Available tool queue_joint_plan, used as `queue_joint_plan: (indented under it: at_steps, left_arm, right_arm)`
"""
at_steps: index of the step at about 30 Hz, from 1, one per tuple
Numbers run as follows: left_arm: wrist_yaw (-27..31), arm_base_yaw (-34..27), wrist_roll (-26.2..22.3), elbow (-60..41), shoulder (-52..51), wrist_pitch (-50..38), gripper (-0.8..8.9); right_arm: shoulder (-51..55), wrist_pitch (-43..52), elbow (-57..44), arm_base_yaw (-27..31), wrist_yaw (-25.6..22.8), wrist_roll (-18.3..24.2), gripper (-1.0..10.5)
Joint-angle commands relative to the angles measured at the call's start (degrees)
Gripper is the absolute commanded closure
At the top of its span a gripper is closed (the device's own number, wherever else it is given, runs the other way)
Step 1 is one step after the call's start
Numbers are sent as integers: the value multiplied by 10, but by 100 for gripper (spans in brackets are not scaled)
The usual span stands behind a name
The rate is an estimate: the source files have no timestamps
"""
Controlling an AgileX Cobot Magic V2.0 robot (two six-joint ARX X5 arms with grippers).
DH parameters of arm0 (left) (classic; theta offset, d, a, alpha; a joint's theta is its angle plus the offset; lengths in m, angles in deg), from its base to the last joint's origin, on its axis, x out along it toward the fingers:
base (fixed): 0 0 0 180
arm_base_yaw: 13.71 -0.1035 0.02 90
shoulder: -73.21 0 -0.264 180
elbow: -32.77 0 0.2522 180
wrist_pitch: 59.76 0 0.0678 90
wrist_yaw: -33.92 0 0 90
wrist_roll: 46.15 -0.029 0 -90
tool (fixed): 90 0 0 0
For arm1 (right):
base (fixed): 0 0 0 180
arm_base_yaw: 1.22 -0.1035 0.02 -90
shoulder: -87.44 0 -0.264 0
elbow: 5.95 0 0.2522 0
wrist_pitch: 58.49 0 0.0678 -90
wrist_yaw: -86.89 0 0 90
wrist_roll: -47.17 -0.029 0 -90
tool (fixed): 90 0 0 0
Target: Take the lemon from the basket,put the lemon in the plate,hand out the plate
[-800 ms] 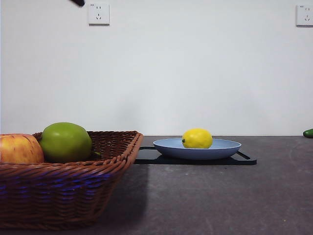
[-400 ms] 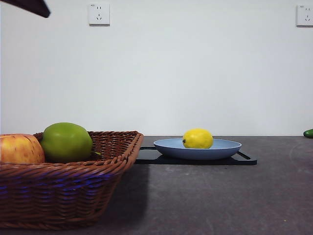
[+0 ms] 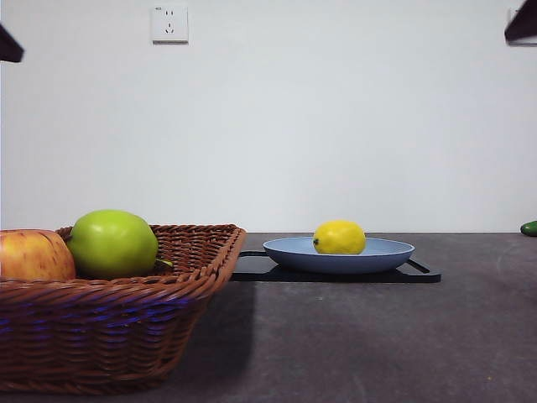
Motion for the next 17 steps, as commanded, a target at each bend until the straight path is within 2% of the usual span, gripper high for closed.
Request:
queue_joint_plan:
  at_steps: [1, 17]
  left_arm:
    - [1, 0, 14, 8, -7, -9, 807]
    - [1, 0, 13, 8, -7, -12, 805]
  right_arm:
    - [-5, 14, 5, -3, -1, -32, 943]
    - [-2, 13, 5, -3, 0, -38, 943]
